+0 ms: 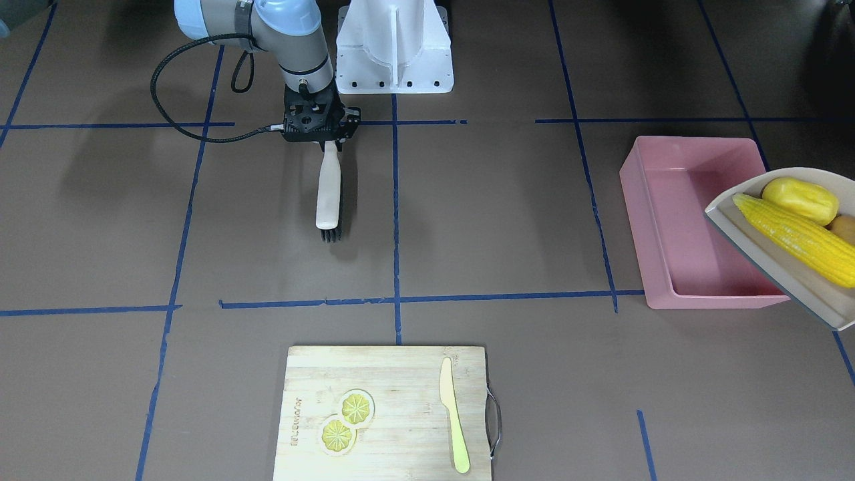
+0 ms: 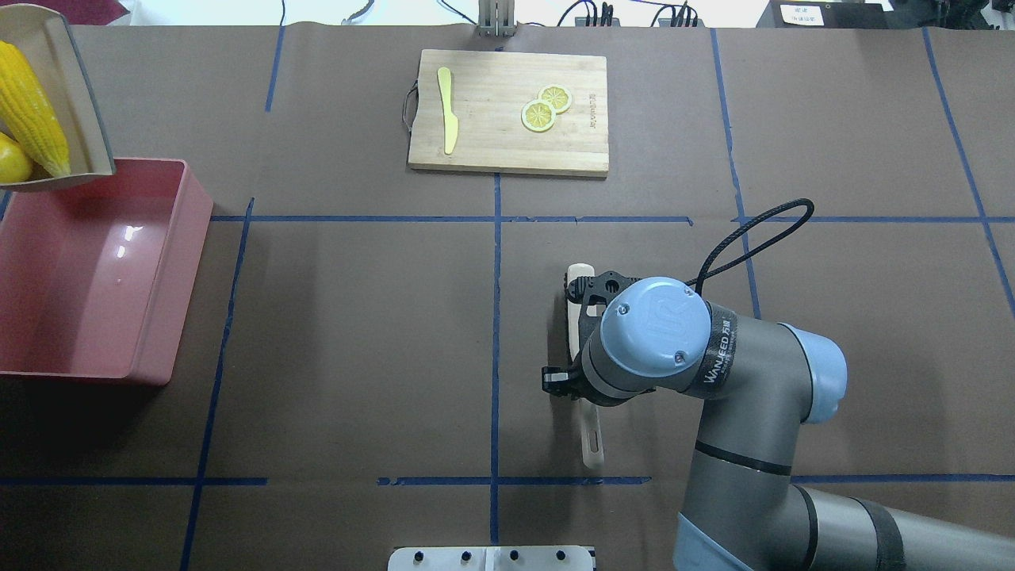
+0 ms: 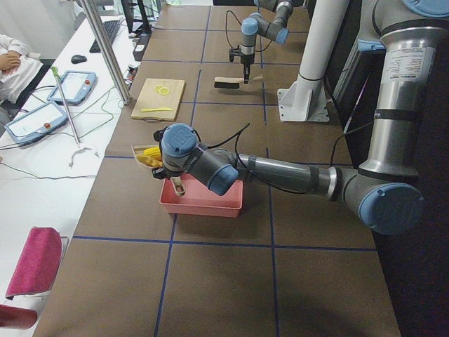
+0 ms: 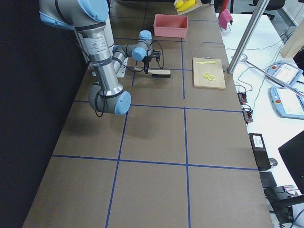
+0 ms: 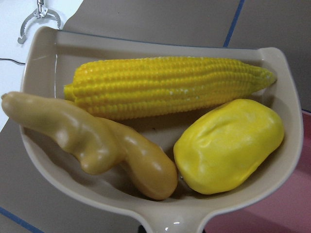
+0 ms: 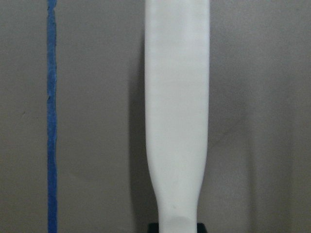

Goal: Sweep and dump trash into bin
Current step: 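Tilt the dustpan with the left gripper to dump produce into the bin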

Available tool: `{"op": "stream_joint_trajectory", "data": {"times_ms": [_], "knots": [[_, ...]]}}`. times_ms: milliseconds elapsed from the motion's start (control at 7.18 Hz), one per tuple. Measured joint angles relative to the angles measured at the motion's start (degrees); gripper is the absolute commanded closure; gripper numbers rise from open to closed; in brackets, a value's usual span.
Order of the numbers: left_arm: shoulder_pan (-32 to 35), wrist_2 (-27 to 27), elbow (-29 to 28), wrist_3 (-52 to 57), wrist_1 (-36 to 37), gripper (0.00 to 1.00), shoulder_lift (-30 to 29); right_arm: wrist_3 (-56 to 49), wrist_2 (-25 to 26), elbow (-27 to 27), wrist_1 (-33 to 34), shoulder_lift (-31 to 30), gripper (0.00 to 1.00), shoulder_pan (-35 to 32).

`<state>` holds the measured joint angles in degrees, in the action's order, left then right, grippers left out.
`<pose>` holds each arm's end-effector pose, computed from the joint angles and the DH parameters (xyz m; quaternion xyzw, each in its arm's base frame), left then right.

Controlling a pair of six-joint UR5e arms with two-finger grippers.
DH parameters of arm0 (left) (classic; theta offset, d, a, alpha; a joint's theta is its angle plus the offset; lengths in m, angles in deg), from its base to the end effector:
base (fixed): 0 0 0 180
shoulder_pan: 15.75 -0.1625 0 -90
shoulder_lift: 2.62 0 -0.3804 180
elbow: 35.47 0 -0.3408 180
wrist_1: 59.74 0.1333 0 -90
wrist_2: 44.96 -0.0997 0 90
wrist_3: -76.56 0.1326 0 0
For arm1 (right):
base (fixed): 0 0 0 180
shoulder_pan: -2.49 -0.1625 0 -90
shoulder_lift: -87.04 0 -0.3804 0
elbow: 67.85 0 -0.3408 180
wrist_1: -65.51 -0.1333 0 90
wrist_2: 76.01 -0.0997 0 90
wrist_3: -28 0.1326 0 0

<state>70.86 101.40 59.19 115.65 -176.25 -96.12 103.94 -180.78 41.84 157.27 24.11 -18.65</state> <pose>0.0058 -0.4849 0.4975 0.3882 0.3486 0.4360 0.7333 -0.4937 -0.2976 0.2731 0.0016 -0.3977 0.0075 0.9175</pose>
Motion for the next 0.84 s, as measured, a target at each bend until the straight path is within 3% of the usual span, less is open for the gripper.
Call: {"op": "stream_joint_trajectory", "data": {"times_ms": [418, 835], "knots": [[-0.2, -3.0, 0.1, 8.4, 9.6, 1.0, 0.0, 0.0, 0.8, 0.0, 0.0, -0.2, 1.0, 0.5], [0.0, -11.4, 0.5, 24.8, 18.7, 1.0, -0.2, 0.0, 1.8, -0.1, -0.1, -0.2, 1.0, 1.3]]}}
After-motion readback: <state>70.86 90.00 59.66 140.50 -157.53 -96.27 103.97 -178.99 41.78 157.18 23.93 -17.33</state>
